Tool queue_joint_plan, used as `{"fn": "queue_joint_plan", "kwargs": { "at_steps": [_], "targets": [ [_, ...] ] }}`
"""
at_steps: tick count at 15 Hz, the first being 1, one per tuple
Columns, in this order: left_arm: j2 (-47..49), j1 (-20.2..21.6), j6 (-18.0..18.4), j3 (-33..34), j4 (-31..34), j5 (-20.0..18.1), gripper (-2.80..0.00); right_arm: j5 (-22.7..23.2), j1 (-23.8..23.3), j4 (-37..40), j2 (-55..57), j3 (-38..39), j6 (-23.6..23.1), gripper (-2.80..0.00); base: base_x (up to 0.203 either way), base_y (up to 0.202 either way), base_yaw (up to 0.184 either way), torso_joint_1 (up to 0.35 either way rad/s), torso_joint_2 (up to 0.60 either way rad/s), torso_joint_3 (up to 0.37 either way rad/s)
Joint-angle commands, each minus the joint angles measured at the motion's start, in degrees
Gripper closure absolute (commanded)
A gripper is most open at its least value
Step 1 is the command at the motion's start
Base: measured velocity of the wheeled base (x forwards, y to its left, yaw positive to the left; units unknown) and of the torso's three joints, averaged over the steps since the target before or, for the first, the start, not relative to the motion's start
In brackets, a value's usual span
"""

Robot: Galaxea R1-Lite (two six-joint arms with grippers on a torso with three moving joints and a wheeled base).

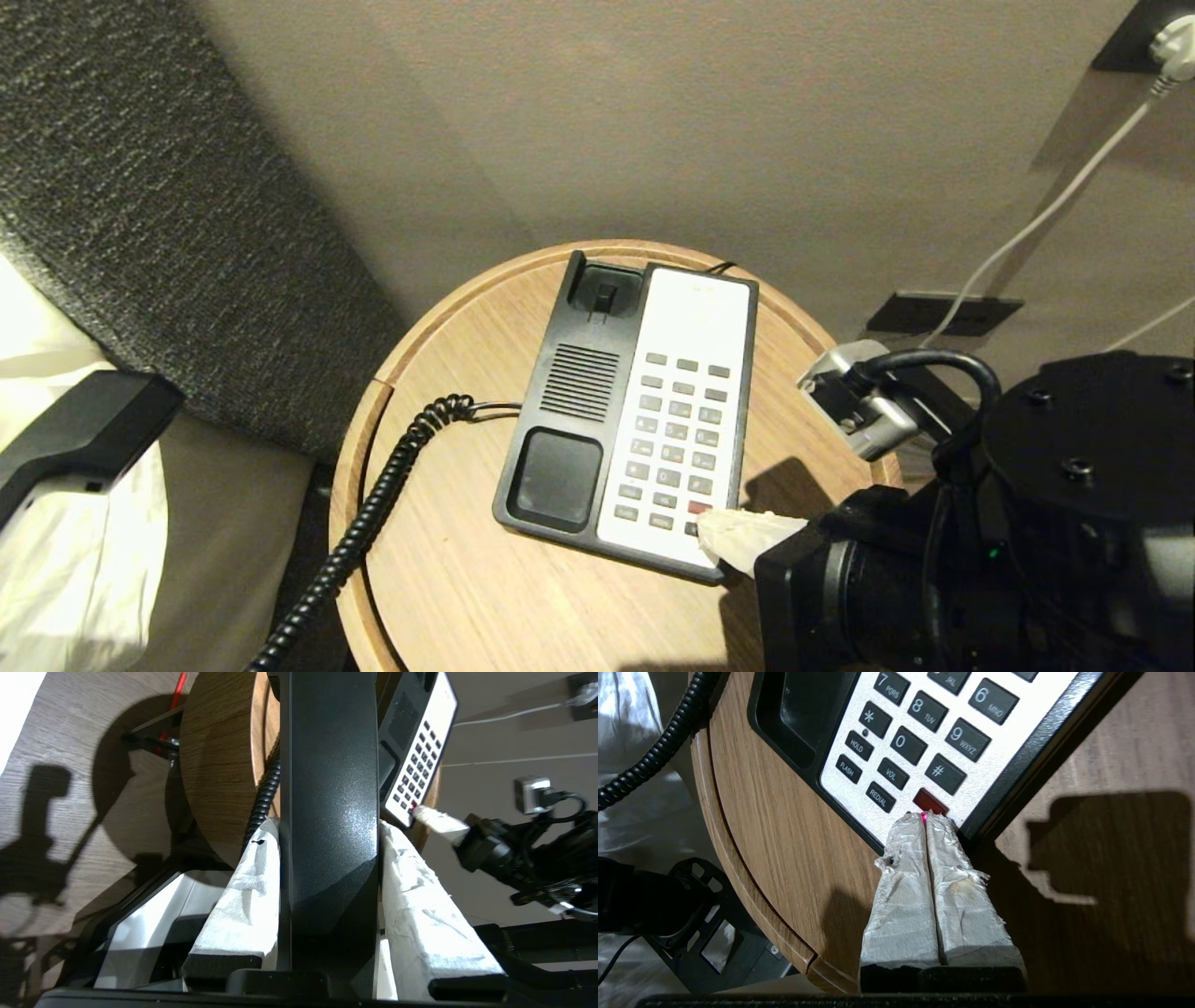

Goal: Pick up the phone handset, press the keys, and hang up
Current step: Dial the number

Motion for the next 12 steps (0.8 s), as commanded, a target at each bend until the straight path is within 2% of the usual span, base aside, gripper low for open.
{"fn": "queue_joint_plan", "kwargs": {
  "at_steps": [1,6,9,11,12],
  "targets": [
    [0.2,0.0,-0.3,0.4,0.1,0.2,0.00,-0.1,0.0,-0.2,-1.3,-0.2,0.1,0.00,0.000,0.000,0.000,0.000,0.00,0.000],
    [1.1,0.0,-0.3,-0.1,0.1,0.2,0.00,-0.2,0.0,0.0,-2.3,-0.1,0.2,0.00,0.000,0.000,0.000,0.000,0.00,0.000],
    [5.7,0.0,0.2,-1.7,-0.2,0.4,0.00,-0.4,-0.5,1.0,-4.1,1.1,0.3,0.00,0.000,0.000,0.000,0.000,0.00,0.000],
    [11.2,0.0,3.1,-3.8,-0.4,0.5,0.00,-1.0,-0.7,1.8,-6.3,2.1,0.3,0.00,0.000,0.000,0.000,0.000,0.00,0.000],
    [14.3,0.0,6.2,-4.5,-0.5,1.1,0.00,-1.0,-2.1,1.9,-7.5,2.4,0.3,0.00,0.000,0.000,0.000,0.000,0.00,0.000]
  ]
}}
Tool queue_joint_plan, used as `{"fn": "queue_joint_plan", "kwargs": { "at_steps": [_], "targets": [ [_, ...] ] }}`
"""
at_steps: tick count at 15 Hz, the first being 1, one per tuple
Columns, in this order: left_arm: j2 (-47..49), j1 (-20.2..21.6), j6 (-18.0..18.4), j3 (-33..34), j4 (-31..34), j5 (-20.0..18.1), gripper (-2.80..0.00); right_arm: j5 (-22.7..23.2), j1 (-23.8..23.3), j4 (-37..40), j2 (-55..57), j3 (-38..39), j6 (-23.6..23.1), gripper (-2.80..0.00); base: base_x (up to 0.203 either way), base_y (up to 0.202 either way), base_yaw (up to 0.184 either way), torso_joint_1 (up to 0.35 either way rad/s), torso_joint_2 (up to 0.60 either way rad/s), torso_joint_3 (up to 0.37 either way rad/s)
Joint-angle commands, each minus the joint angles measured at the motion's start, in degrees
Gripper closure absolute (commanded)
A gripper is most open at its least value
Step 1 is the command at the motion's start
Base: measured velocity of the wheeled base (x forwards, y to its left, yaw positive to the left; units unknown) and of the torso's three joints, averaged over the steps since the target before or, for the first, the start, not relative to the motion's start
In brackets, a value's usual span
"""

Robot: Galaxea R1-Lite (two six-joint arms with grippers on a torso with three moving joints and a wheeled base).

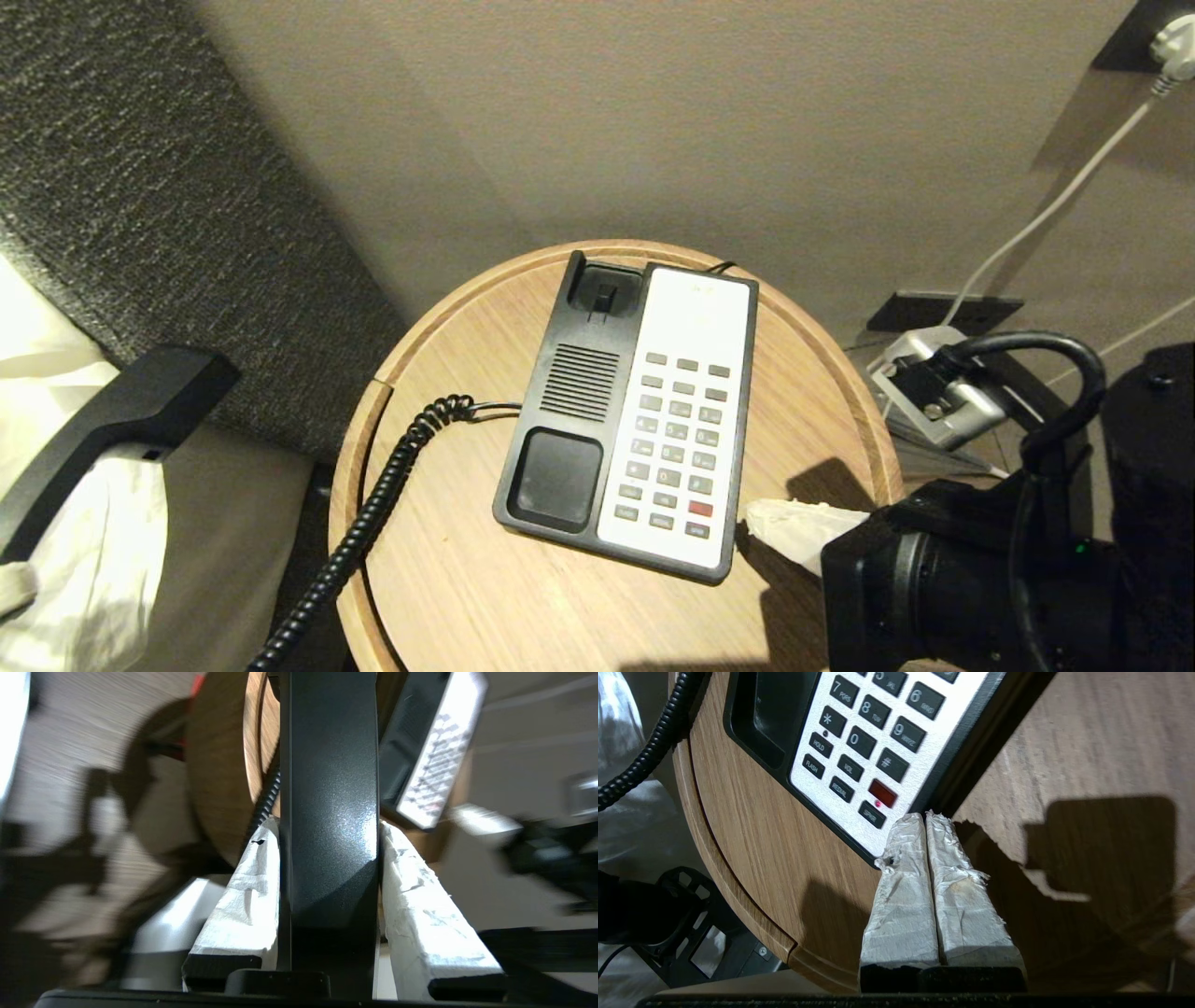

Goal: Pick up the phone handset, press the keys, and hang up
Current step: Put the handset back

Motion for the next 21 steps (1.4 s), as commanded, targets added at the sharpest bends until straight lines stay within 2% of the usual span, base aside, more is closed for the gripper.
{"fn": "queue_joint_plan", "kwargs": {
  "at_steps": [1,4,7,10,14,17,19,21],
  "targets": [
    [8.9,0.0,4.8,-2.0,-0.5,1.4,0.00,-0.1,-2.1,0.0,-3.7,1.2,0.1,0.00,0.000,0.000,0.000,0.000,0.00,0.000],
    [20.1,-0.1,8.6,-8.2,-5.7,2.7,0.00,-0.2,-3.9,0.2,-9.1,4.6,0.2,0.00,0.000,0.000,0.000,0.000,0.00,0.000],
    [31.8,-0.4,11.8,-19.8,-7.7,4.3,0.00,-0.3,-7.8,3.0,-14.1,4.8,0.1,0.00,0.000,0.000,0.000,0.000,0.00,0.000],
    [40.9,-3.6,13.3,-28.4,-8.1,8.6,0.00,-0.3,-8.9,3.4,-16.6,4.9,0.2,0.00,0.000,0.000,0.000,0.000,0.00,0.000],
    [44.1,-11.2,15.5,-29.5,-7.8,12.3,0.00,-0.4,-9.1,3.6,-18.1,5.0,0.2,0.00,0.000,0.000,0.000,0.000,0.00,0.000],
    [45.6,-17.1,17.7,-29.2,-7.8,19.5,0.00,-0.3,-9.2,4.8,-19.7,5.6,0.4,0.00,0.000,0.000,0.000,0.000,0.00,0.000],
    [45.8,-17.3,19.9,-28.7,-7.9,21.9,0.00,-0.4,-9.2,5.0,-20.3,6.2,0.4,0.00,0.000,0.000,0.000,0.000,0.00,0.000],
    [46.7,-17.4,20.3,-28.4,-8.0,24.9,0.00,-0.4,-9.2,5.0,-20.4,6.3,0.5,0.00,0.000,0.000,0.000,0.000,0.00,0.000]
  ]
}}
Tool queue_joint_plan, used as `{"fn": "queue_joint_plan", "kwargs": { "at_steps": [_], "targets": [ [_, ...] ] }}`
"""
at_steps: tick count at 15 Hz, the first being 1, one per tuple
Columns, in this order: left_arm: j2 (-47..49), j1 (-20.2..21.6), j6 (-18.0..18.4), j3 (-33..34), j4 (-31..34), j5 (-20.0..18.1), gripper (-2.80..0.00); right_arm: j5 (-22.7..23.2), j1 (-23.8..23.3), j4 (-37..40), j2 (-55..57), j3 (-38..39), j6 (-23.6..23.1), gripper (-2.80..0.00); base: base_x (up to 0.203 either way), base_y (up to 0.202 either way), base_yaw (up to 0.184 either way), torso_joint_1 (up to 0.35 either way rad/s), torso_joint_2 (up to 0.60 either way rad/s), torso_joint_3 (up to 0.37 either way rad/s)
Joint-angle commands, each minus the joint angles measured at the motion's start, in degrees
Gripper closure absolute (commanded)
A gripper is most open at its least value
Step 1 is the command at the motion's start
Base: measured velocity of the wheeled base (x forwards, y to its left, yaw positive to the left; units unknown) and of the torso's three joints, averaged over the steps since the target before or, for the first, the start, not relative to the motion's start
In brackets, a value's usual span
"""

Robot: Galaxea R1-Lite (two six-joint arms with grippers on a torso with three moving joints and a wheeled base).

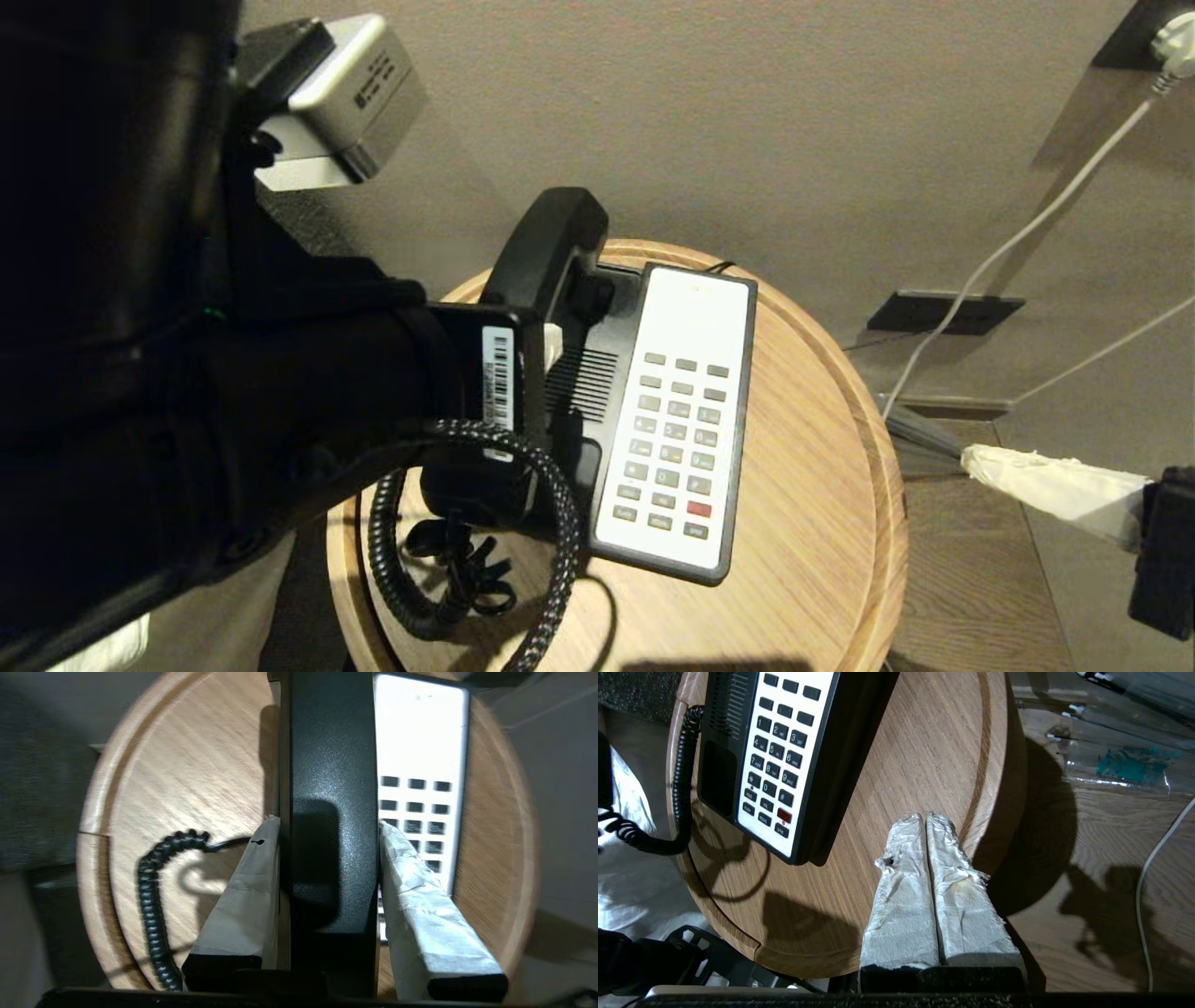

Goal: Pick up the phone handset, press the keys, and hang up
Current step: Put the handset back

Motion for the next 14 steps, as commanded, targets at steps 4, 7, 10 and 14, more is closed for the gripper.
{"fn": "queue_joint_plan", "kwargs": {
  "at_steps": [4,7,10,14],
  "targets": [
    [2.2,-0.2,1.1,1.5,-0.2,4.2,0.00,-0.1,0.0,1.0,-1.2,-0.1,0.5,0.00,0.000,0.000,0.000,0.000,0.00,0.000],
    [3.3,-0.3,1.3,1.7,-2.2,4.2,0.00,-0.1,0.0,1.4,-1.5,0.1,0.9,0.00,0.000,0.000,0.000,0.000,0.00,0.000],
    [3.5,-0.4,1.3,1.8,-2.7,4.0,0.00,-0.2,0.0,1.5,-1.7,0.6,1.3,0.00,0.000,0.000,0.000,0.000,0.00,0.000],
    [4.3,-0.6,1.2,2.6,-2.8,4.1,0.00,-1.1,-2.7,3.0,-3.0,0.7,1.3,0.00,0.000,0.000,0.000,0.000,0.00,0.000]
  ]
}}
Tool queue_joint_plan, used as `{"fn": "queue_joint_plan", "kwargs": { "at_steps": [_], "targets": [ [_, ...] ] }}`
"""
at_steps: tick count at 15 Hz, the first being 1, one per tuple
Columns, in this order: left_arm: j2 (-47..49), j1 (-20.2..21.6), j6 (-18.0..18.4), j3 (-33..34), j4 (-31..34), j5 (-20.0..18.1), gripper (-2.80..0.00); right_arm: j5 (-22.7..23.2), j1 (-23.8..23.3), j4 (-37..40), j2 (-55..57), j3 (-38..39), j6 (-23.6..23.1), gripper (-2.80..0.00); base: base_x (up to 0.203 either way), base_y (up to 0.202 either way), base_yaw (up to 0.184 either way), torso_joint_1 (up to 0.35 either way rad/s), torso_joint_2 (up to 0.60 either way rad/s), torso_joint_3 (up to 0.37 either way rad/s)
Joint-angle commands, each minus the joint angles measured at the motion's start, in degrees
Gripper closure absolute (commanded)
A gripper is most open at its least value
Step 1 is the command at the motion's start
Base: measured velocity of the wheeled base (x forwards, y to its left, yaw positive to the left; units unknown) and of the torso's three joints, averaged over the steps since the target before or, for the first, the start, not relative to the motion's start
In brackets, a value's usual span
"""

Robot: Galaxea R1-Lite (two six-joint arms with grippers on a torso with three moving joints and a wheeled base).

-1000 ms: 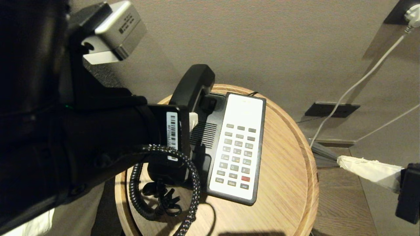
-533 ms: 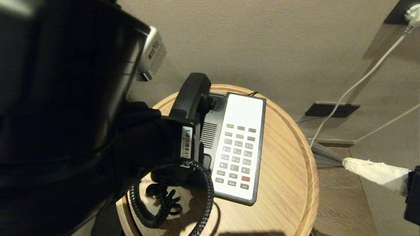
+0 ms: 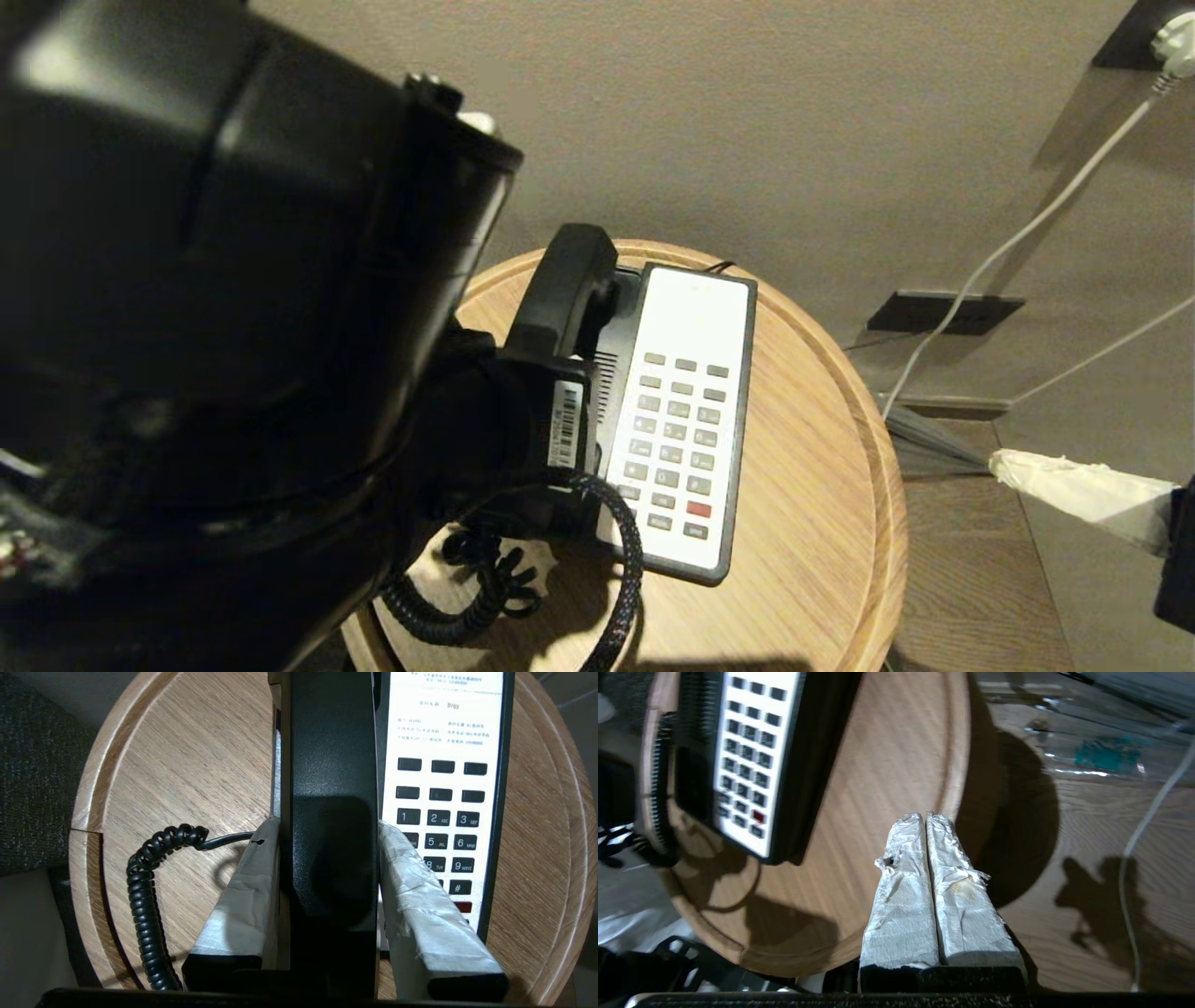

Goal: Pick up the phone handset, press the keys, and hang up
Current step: Put the handset back

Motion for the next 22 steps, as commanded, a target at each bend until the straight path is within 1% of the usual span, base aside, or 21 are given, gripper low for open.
{"fn": "queue_joint_plan", "kwargs": {
  "at_steps": [1,2,8,11,14,19,22],
  "targets": [
    [0.5,-0.1,-0.2,0.3,-0.1,0.3,0.00,-0.1,-1.7,2.6,-1.6,0.1,0.2,0.00,0.000,0.000,0.000,0.000,0.00,0.000],
    [0.9,-0.1,-0.1,0.5,-0.7,0.3,0.00,-0.1,-2.2,3.9,-2.3,0.2,0.2,0.00,0.000,0.000,0.000,0.000,0.00,0.000],
    [2.3,-0.1,0.1,0.7,-1.1,0.3,0.00,-0.1,-2.9,4.4,-4.4,0.8,0.2,0.00,0.000,0.000,0.000,0.000,0.00,0.000],
    [2.7,0.0,1.6,2.0,-3.7,0.3,0.00,-0.1,-3.1,5.6,-5.7,1.1,0.2,0.00,0.000,0.000,0.000,0.000,0.00,0.000],
    [3.0,0.1,2.2,3.7,-4.9,0.3,0.00,-0.1,-3.0,6.3,-6.8,1.0,0.2,0.00,0.000,0.000,0.000,0.000,0.00,0.000],
    [2.7,0.9,2.2,5.7,-5.0,0.2,0.00,-0.1,-3.1,6.5,-7.4,1.0,0.2,0.00,0.000,0.000,0.000,0.000,0.00,0.000],
    [3.0,1.6,2.2,5.7,-5.0,0.2,0.00,-0.1,-3.0,6.7,-7.9,1.1,0.2,0.00,0.000,0.000,0.000,0.000,0.00,0.000]
  ]
}}
